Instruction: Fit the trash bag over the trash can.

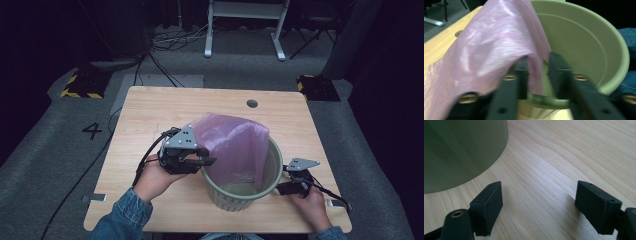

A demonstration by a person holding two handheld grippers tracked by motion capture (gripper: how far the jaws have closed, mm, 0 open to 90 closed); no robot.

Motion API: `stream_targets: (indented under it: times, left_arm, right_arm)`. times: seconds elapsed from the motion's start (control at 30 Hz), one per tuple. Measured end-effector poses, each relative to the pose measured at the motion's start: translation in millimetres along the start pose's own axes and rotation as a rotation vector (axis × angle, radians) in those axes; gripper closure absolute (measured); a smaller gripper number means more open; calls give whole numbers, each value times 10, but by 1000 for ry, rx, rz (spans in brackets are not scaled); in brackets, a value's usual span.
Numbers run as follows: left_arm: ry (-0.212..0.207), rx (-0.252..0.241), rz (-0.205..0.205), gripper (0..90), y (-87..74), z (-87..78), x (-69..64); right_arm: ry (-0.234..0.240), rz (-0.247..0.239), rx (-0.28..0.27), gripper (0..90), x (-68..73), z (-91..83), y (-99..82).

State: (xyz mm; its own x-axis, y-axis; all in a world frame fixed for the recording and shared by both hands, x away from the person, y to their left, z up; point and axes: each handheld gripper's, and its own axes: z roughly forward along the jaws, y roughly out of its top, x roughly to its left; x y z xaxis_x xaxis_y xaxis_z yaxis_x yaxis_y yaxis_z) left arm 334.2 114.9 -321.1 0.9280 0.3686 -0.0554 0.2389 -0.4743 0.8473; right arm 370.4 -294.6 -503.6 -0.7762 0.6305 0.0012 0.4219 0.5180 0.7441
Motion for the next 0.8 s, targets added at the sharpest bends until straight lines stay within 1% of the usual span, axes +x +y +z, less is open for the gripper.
stream_targets:
  times: [0.07, 0.13, 0.2, 0.23, 0.33, 0.37, 0.4, 0.43, 0.5, 0.63, 0.73, 0.8]
  left_arm:
    - [12, -19, -7, 566, -21, -33, -1]
    - [28, -46, -1, 543, -50, -85, -12]
    - [60, -63, 5, 522, -83, -138, -33]
    - [69, -71, 9, 512, -101, -163, -41]
    - [85, -90, -13, 478, -162, -215, -44]
    - [87, -91, -24, 466, -182, -225, -39]
    - [91, -90, -29, 463, -203, -237, -33]
    - [99, -92, -32, 463, -228, -252, -32]
    - [99, -102, -41, 464, -285, -284, -40]
    - [121, -123, -60, 441, -430, -345, -49]
    - [158, -142, -84, 435, -555, -369, -31]
    - [173, -150, -93, 425, -635, -364, -18]
  right_arm:
    - [-6, 5, -5, 262, -5, -7, -5]
    - [-10, 8, -13, 324, -10, -24, -17]
    - [-12, 12, -21, 398, -16, -52, -38]
    - [-11, 13, -24, 417, -21, -64, -47]
    - [-3, 21, -7, 504, -32, -103, -42]
    - [6, 27, -4, 510, -41, -119, -35]
    - [14, 42, -11, 515, -49, -142, -27]
    - [21, 52, -26, 524, -62, -169, -17]
    - [36, 71, -56, 527, -88, -248, 19]
    - [14, 57, -76, 511, -127, -439, 159]
    - [15, 46, -86, 498, -146, -567, 271]
    - [7, 32, -75, 480, -152, -626, 340]
